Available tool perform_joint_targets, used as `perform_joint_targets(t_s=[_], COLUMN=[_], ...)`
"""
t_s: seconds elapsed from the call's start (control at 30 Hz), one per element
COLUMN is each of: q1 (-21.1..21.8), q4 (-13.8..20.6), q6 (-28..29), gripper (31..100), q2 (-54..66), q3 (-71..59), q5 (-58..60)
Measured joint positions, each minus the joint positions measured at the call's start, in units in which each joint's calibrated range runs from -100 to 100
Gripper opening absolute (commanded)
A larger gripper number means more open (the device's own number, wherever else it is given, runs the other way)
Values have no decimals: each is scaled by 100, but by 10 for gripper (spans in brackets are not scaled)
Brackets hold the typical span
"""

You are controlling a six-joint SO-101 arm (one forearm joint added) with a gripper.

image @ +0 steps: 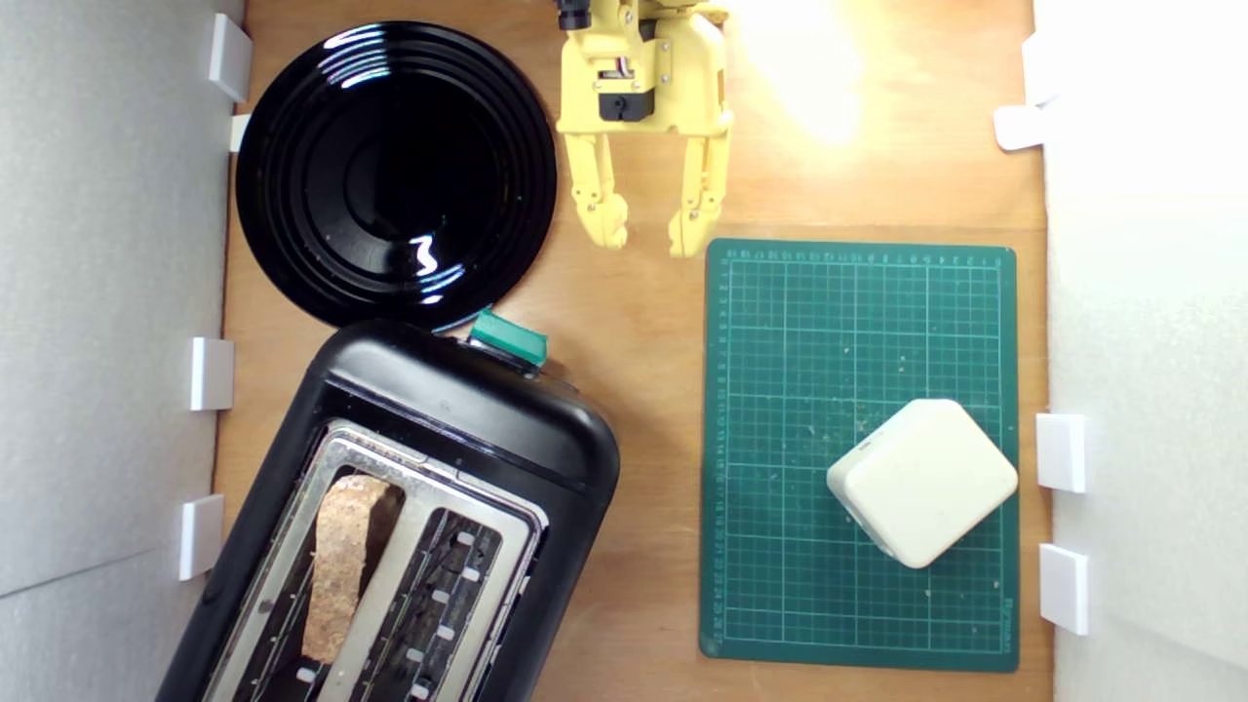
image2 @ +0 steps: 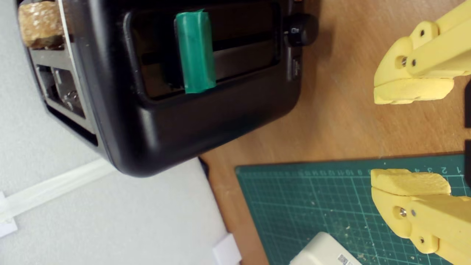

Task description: Pick bread and place in toaster

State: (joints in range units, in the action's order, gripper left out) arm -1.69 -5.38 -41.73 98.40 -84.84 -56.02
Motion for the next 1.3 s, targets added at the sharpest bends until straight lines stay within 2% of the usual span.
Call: perform_joint_targets(t_s=[0.3, 0.57, 0.8, 1.0, 1.1, 1.3], q1=[-9, 9, 18, 18, 18, 18], q4=[142, 160, 160, 160, 160, 160], q6=[1206, 1433, 1656, 1702, 1899, 2116], gripper=[755, 751, 612, 564, 539, 459], q2=[34, 34, 34, 34, 34, 34], q3=[-1008, -1331, -1350, -1350, -1350, -1350], q5=[0, 0, 0, 0, 0, 0])
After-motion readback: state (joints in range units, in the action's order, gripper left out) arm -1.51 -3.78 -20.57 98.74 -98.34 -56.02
